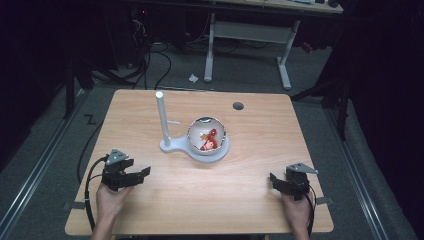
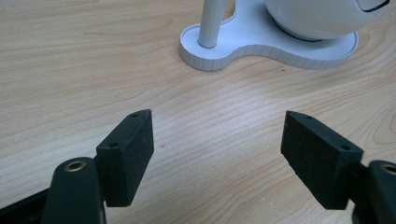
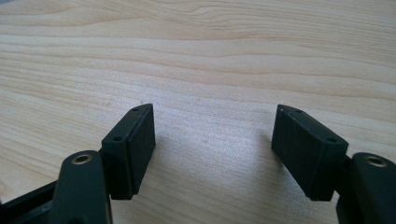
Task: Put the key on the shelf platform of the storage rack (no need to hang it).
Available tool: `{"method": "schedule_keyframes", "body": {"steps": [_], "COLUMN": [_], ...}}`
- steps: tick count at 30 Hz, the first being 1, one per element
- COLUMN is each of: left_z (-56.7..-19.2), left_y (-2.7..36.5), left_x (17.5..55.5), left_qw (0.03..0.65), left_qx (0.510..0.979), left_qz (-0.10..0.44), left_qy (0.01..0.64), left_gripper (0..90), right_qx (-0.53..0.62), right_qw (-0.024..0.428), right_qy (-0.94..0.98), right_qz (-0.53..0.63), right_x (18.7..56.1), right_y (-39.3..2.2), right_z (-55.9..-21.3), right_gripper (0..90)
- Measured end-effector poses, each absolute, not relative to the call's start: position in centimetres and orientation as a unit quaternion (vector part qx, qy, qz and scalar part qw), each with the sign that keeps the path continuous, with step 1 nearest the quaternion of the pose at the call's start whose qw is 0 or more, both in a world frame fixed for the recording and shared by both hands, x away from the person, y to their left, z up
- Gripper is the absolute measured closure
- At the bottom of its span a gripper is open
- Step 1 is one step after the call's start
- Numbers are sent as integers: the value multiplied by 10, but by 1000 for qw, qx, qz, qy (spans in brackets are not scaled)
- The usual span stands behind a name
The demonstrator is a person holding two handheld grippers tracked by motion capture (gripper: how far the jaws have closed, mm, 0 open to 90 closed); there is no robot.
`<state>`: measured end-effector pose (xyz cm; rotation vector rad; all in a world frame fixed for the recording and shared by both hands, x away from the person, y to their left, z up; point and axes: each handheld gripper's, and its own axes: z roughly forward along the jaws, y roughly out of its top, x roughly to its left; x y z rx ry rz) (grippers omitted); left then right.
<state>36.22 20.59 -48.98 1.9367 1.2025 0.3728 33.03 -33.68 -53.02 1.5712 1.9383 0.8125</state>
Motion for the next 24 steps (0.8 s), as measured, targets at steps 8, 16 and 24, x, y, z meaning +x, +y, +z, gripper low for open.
{"method": "schedule_keyframes", "body": {"steps": [8,16,24], "left_z": [-502,-513,-526], "left_y": [203,194,184], "left_x": [362,363,365], "left_qw": [399,383,365], "left_qx": [766,771,781], "left_qz": [147,168,180], "left_qy": [482,481,474], "left_gripper": [245,237,201], "right_qx": [579,580,579], "right_qw": [256,256,256], "right_qy": [714,713,714], "right_qz": [298,299,299], "right_x": [330,330,330], "right_y": [-337,-337,-337], "right_z": [-530,-530,-530], "right_gripper": [307,307,307]}}
